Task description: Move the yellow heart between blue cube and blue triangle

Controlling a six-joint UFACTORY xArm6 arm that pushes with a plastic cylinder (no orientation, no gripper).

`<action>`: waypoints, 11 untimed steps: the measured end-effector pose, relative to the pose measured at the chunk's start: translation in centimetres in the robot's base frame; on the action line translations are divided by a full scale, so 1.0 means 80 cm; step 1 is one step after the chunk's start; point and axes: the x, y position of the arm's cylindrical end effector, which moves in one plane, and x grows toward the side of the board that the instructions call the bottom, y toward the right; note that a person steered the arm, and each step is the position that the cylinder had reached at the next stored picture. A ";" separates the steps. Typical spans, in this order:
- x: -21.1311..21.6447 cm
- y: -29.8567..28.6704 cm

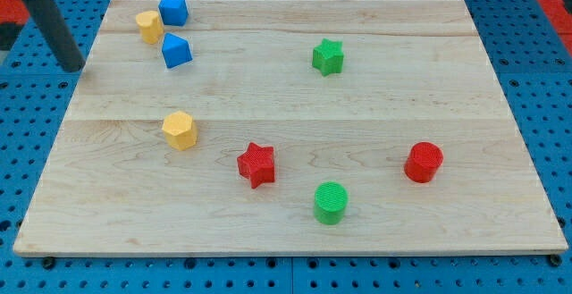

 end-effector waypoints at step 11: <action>-0.077 0.107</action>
